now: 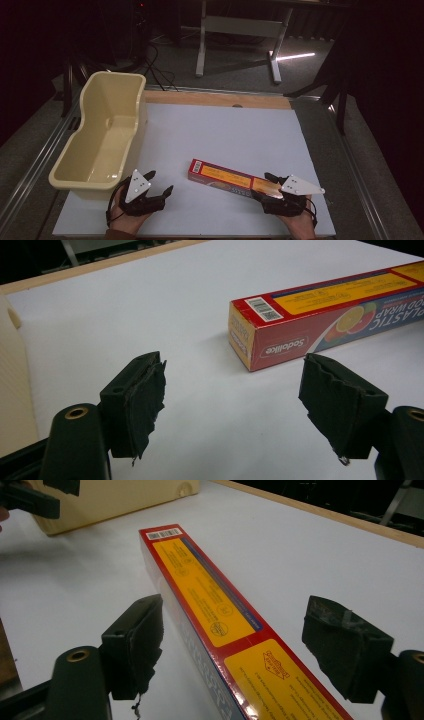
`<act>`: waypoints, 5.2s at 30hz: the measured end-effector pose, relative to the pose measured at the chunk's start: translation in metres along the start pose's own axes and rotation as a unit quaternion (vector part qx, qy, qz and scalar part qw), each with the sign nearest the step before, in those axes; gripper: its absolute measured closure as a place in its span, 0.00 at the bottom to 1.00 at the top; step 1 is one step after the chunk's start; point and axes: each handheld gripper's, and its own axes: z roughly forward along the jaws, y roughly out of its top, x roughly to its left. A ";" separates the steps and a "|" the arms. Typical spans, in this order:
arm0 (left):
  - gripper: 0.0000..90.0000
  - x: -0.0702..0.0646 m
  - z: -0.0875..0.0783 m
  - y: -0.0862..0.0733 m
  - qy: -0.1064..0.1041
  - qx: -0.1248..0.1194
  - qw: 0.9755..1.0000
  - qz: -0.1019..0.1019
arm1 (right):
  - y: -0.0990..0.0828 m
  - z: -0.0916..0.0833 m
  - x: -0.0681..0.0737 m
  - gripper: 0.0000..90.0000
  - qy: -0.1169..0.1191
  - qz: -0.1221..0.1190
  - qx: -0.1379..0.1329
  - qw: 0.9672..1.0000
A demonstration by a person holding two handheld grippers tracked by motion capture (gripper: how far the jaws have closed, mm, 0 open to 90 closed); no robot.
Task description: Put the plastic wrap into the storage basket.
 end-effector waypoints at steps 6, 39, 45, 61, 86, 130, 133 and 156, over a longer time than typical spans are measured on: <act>0.29 -0.001 0.000 0.000 -0.002 0.000 1.000 0.004 | 0.000 0.000 0.000 0.27 0.001 -0.002 0.003 1.000; 0.29 0.002 -0.007 -0.001 0.006 -0.019 1.000 -0.013 | 0.019 0.009 -0.007 0.28 0.026 -0.023 0.049 0.998; 0.29 0.002 -0.007 -0.001 0.006 -0.018 1.000 -0.013 | 0.033 0.019 -0.012 0.29 0.030 -0.055 0.106 0.992; 0.29 0.002 -0.006 -0.002 0.007 -0.017 1.000 -0.013 | 0.058 0.041 -0.020 0.29 0.047 -0.114 0.201 0.972; 0.29 0.000 -0.005 -0.002 0.003 -0.015 1.000 -0.010 | 0.062 0.107 -0.005 0.30 0.109 -0.178 0.359 0.910; 0.30 -0.002 -0.003 -0.002 0.000 -0.011 1.000 -0.005 | 0.067 0.140 -0.043 0.43 0.083 0.093 0.517 0.847; 0.30 -0.002 -0.003 -0.002 0.001 -0.011 1.000 -0.005 | 0.066 0.140 -0.046 0.43 0.086 0.110 0.514 0.847; 0.30 -0.002 -0.003 -0.002 0.001 -0.011 1.000 -0.004 | 0.091 0.137 -0.049 0.43 0.165 0.232 0.420 0.862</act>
